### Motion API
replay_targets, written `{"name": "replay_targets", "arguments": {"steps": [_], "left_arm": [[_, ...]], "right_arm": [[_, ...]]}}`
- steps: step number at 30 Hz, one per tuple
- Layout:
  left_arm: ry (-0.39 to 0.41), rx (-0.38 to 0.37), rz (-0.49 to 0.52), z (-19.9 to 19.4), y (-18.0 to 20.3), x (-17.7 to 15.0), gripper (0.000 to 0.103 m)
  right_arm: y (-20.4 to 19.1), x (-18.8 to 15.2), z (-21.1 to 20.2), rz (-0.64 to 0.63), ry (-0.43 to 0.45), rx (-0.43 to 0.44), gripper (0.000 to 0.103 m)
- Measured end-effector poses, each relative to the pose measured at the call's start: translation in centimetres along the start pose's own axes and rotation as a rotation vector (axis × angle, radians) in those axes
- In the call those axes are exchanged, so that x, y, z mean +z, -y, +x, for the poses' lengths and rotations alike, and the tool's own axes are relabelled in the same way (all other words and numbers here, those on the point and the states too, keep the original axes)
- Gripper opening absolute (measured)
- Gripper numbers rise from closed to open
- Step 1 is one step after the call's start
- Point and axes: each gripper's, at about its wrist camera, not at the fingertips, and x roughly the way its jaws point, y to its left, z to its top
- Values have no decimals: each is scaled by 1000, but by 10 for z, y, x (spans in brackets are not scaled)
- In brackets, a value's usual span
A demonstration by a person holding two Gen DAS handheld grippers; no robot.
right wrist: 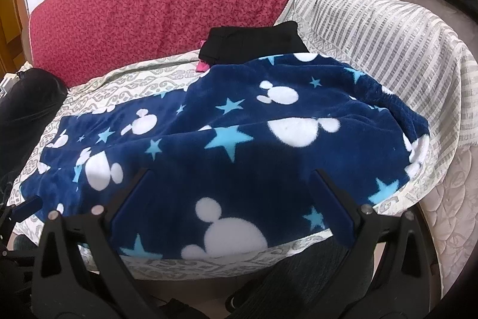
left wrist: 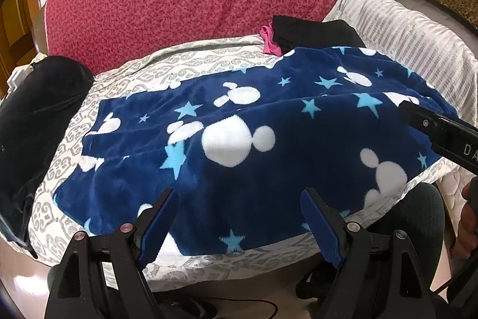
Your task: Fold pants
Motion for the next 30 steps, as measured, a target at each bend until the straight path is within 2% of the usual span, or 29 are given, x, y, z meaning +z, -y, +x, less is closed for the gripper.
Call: {"name": "replay_targets", "arguments": {"steps": [18, 30], "left_arm": [[-4, 12, -2, 2, 0, -1, 85], [-13, 13, -5, 5, -1, 0, 85]], "right_arm": [[1, -2, 3, -6, -4, -4, 102], [3, -1, 4, -12, -7, -1, 97]]}}
